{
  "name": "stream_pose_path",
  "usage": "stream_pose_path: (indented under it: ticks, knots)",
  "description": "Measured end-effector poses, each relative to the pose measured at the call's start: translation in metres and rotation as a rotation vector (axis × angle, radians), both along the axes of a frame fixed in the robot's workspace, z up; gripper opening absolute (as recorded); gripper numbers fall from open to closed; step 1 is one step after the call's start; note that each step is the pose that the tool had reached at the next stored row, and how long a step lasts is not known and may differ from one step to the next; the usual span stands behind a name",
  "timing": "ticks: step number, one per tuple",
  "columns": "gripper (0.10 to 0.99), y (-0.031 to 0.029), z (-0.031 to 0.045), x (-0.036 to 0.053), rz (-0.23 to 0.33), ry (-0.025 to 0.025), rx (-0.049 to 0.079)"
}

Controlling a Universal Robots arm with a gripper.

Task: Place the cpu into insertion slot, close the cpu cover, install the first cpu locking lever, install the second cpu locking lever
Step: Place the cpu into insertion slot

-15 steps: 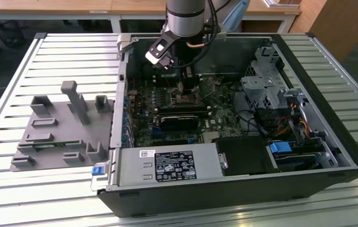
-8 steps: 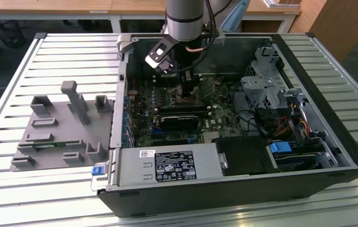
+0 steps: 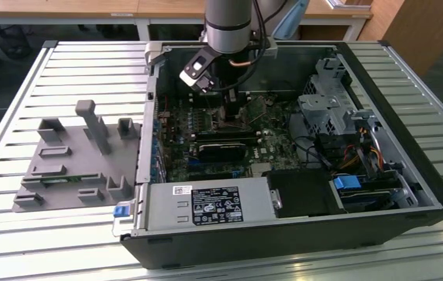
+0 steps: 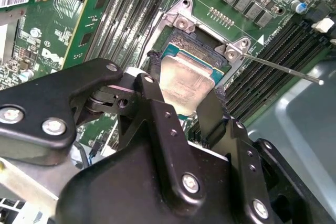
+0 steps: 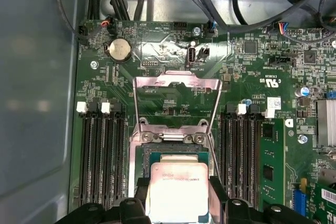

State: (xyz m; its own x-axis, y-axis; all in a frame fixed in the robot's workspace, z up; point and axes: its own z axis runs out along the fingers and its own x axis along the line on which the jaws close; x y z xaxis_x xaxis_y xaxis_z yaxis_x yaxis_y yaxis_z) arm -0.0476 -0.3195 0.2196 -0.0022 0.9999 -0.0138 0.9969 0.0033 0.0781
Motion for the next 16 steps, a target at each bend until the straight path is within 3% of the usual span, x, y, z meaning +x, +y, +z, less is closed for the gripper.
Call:
stream_pose_path:
  ticks: [16]
  knots:
    - [0.529, 0.0001, -0.0154, -0.0001, 0.000, 0.0061, -0.007]
